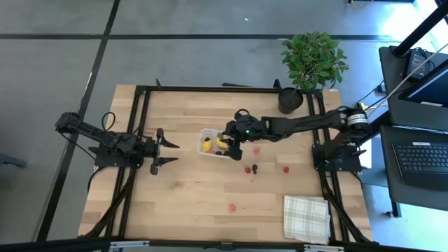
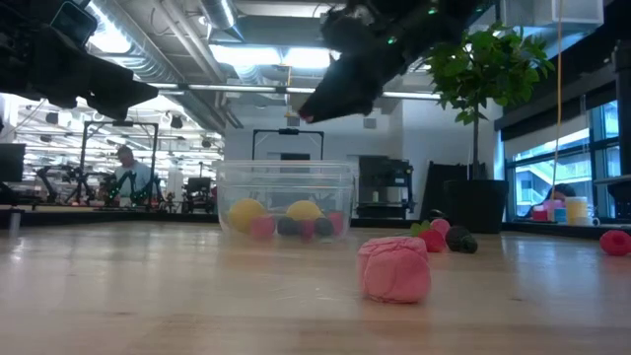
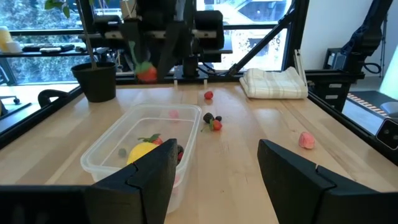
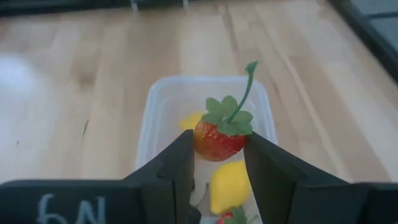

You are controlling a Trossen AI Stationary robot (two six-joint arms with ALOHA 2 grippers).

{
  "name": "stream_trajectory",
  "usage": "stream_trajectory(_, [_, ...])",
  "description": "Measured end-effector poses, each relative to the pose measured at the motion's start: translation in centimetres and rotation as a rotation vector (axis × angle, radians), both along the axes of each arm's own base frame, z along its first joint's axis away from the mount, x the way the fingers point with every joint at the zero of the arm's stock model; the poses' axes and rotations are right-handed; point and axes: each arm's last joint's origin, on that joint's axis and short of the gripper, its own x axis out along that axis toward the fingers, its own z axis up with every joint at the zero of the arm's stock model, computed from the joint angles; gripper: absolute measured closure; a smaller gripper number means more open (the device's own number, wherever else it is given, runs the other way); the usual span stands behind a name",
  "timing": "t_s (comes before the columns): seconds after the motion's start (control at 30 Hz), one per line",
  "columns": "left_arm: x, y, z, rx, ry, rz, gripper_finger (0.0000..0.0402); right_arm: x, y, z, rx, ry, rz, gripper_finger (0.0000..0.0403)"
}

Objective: Pick and placing Produce into tupperware
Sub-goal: Put the top strawberry into the transparent bin

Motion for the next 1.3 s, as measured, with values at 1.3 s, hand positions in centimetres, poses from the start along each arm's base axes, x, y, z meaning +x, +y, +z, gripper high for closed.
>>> stream_trajectory(1.3, [0.0,0.0,-0.1,0.003,0.008,0.0,0.0184,5.2,-0.2,-5.0,0.009,0.47,0.081,0.0268])
